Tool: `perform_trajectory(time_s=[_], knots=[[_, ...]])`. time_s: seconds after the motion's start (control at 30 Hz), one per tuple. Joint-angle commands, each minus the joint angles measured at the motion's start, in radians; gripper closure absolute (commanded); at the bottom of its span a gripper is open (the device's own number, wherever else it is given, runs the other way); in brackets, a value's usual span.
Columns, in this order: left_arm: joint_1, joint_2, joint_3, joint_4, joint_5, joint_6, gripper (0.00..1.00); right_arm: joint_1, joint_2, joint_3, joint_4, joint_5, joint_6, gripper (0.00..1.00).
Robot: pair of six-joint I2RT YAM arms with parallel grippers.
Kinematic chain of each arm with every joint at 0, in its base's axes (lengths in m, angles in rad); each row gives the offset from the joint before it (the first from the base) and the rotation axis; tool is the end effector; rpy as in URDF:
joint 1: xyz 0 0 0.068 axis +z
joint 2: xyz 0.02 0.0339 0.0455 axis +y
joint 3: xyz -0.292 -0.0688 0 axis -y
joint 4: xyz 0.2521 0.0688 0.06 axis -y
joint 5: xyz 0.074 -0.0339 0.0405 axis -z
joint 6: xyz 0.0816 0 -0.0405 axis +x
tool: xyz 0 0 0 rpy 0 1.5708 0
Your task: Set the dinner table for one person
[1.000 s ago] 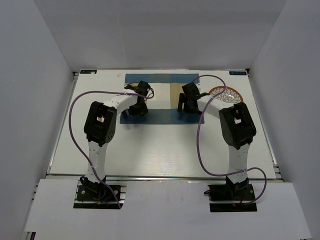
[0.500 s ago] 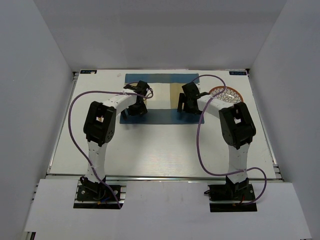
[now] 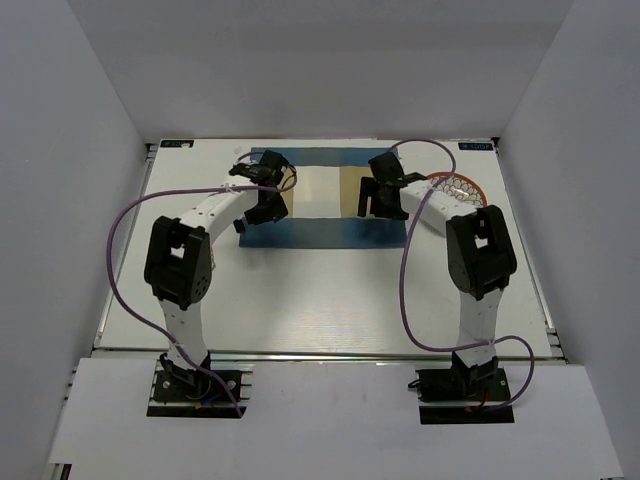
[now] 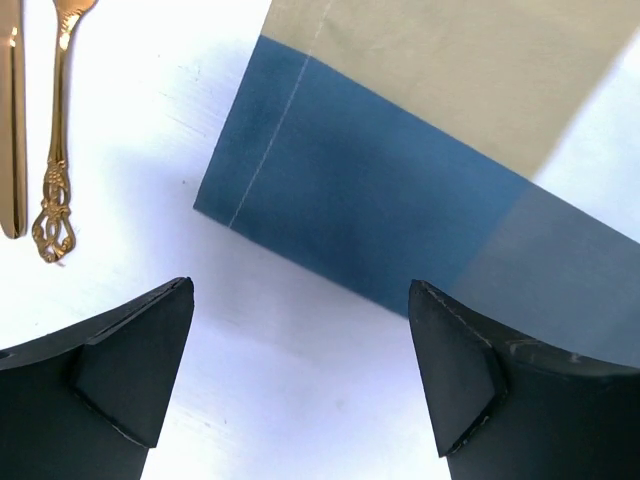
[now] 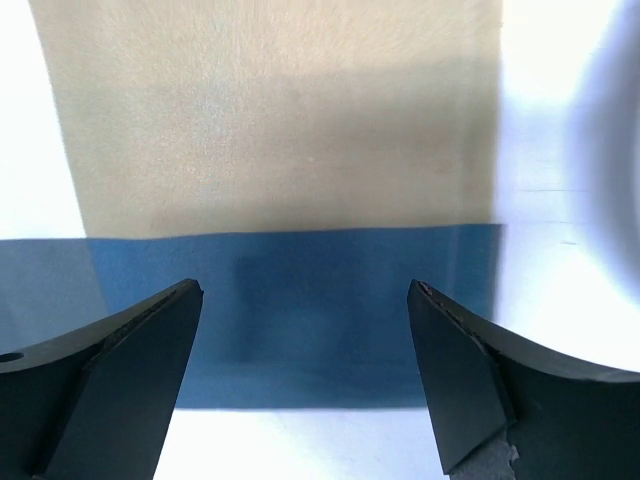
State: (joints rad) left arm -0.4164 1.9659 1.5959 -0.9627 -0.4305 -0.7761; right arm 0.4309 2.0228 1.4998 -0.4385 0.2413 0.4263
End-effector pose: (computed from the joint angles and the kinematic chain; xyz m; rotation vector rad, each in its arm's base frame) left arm 0.4016 -0.1404 0.2038 -0.5504 2.6338 0.3059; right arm 0.4475 0.1843 0.1766 0.0892 2.4911 0.0508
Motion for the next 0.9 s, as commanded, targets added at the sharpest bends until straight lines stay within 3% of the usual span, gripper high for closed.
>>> perform_trajectory(time_s=[0.0,0.2,0.33,0.5,0.7,0.8,0.87], knots=[[-0.016,-0.132,-0.019,0.009,0.013,-0.003,0.02,-0.014,-0.116,0.004,-0.016,0.058,-0.061,0.11],[-0.016,-0.288,-0.142,-0.007,0.049,0.049,0.02,-0.035,-0.157,-0.016,-0.095,0.240,-0.161,0.11],[-0.016,-0.507,-0.269,-0.002,0.059,0.136,0.02,-0.064,-0.110,0.029,-0.183,0.377,-0.184,0.11],[-0.016,-0.706,-0.404,-0.005,0.165,0.212,0.02,-0.093,-0.027,0.080,-0.174,0.406,-0.244,0.14],[-0.016,-0.812,-0.491,0.044,0.208,0.296,0.02,-0.119,0.083,0.125,-0.126,0.500,-0.303,0.31],[-0.016,-0.820,-0.528,0.062,0.200,0.307,0.02,-0.133,0.102,0.105,-0.103,0.484,-0.310,0.35],[-0.007,-0.828,-0.565,0.087,0.205,0.313,0.02,-0.139,0.108,0.093,-0.086,0.481,-0.310,0.43]])
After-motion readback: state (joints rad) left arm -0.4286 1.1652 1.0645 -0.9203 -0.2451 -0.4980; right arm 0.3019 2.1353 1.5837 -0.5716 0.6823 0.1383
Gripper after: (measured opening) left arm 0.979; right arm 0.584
